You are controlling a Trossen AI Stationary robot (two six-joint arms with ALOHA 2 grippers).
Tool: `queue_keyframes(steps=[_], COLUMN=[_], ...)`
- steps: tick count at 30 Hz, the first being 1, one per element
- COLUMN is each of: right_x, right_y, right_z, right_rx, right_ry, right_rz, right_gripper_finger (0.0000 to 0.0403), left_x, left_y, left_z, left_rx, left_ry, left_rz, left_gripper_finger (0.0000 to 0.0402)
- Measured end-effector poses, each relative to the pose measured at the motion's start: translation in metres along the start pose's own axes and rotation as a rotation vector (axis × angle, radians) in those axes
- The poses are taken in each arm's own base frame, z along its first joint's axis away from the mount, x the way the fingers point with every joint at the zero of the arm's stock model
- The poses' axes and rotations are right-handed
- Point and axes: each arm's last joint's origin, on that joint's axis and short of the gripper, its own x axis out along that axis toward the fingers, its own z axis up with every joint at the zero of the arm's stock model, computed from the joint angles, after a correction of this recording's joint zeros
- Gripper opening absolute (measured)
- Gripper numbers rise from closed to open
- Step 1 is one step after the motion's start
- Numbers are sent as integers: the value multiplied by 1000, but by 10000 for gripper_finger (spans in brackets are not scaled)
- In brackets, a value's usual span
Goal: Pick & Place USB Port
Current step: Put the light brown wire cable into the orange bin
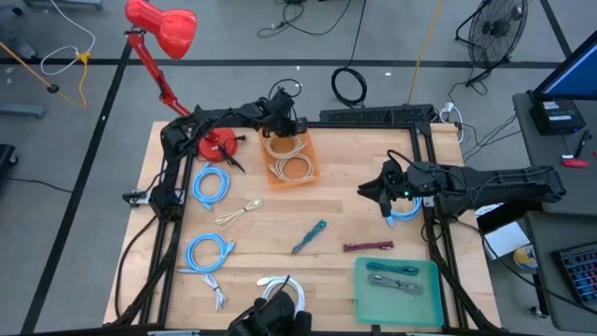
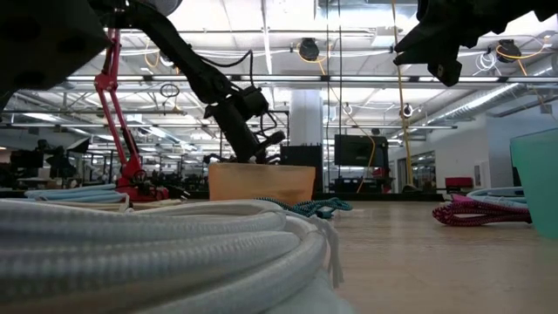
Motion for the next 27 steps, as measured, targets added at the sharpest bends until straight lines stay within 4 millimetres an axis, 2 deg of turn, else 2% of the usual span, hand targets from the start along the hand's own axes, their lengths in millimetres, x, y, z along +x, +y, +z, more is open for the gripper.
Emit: queue_keyframes(steps=[6, 10, 14, 18, 21, 27], right_x=[0, 0, 0, 0, 0, 0], right_y=[0, 0, 0, 0, 0, 0], right_z=[0, 0, 0, 0, 0, 0], right_rx=[10, 2, -11, -29, -35, -38], right_ry=[1, -1, -2, -2, -2, 0], right_rz=[1, 3, 4, 5, 5, 8], right_gripper_finger=[84, 84, 84, 84, 84, 84], left_x=[-2, -15, -32, -52, -64, -73], left_y=[-9, -29, -57, -87, -102, -111], left_z=[0, 4, -1, -17, -35, -76], left_rx=[18, 75, 194, 339, 428, 513], left_ry=[5, 29, 89, 167, 222, 365], left_rz=[-53, -89, -76, -31, 40, 189], left_gripper_finger=[0, 0, 0, 0, 0, 0])
